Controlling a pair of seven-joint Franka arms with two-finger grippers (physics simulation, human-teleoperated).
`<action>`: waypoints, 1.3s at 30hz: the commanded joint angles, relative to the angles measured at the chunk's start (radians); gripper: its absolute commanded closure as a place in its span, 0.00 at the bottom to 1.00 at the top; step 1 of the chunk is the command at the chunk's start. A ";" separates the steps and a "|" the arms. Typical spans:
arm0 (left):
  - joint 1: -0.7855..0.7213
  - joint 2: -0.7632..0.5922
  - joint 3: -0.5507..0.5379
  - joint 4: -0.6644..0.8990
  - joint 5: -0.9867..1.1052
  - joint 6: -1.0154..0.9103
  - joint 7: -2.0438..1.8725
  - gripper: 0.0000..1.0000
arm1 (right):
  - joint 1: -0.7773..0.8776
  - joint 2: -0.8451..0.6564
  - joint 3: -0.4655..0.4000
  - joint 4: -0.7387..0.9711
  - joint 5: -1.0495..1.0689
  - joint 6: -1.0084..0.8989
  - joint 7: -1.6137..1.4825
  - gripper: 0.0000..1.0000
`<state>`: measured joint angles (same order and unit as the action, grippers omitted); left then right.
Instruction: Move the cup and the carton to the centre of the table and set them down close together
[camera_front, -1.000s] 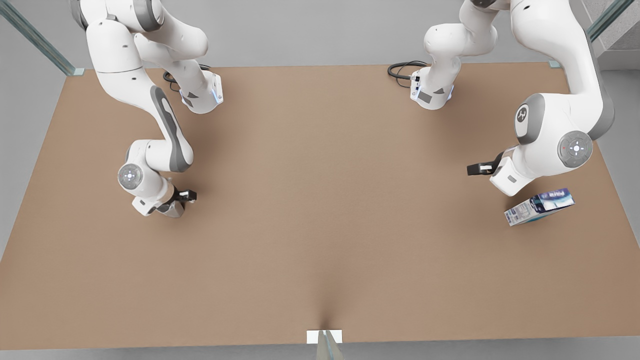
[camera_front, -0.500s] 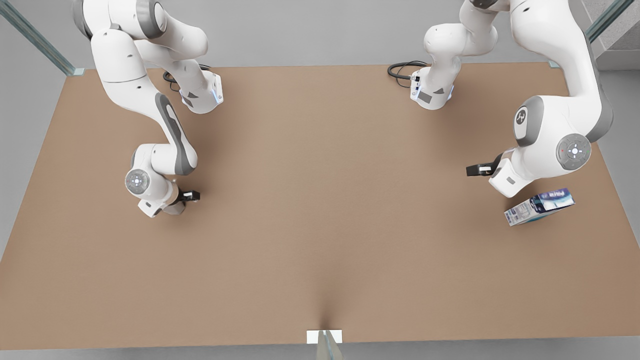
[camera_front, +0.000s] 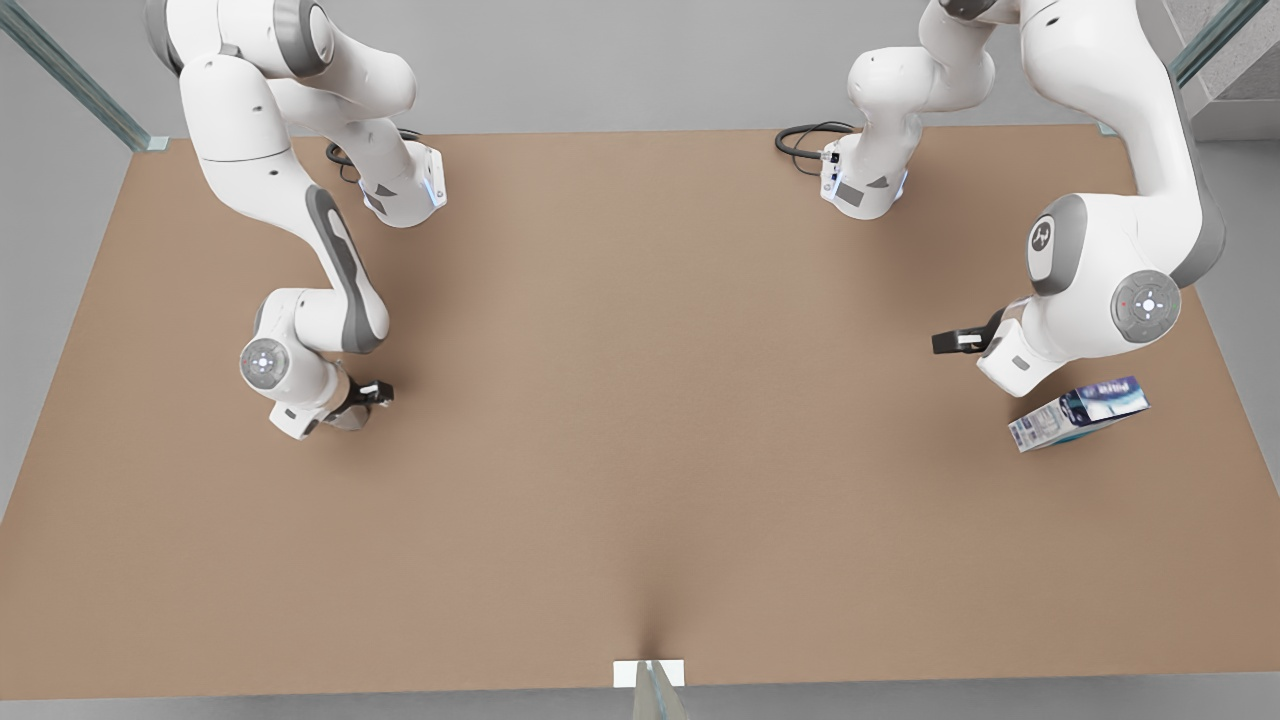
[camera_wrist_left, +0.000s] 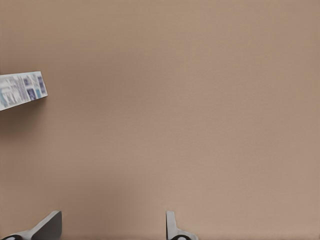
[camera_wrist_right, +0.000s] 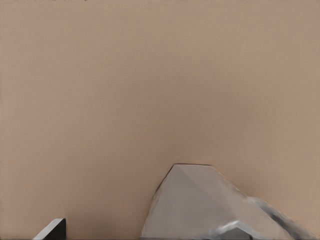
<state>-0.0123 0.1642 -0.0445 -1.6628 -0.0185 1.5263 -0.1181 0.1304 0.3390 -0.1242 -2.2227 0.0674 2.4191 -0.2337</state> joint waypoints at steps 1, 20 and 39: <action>0.000 0.000 0.000 -0.002 0.000 0.000 0.000 0.00 | 0.000 0.000 0.000 0.002 0.000 0.000 -0.013 0.31; -0.014 -0.008 0.075 -0.008 -0.001 0.210 -0.314 0.00 | 0.002 0.008 -0.015 0.021 -0.006 -0.009 -0.027 0.79; -0.011 0.081 0.241 0.063 0.000 0.371 -1.049 0.00 | 0.199 0.239 0.189 0.777 -0.118 -0.551 0.846 0.79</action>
<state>-0.0218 0.2477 0.2083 -1.6118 -0.0199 1.8975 -1.1642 0.3641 0.6056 0.0578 -1.4151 -0.0454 1.8672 0.6486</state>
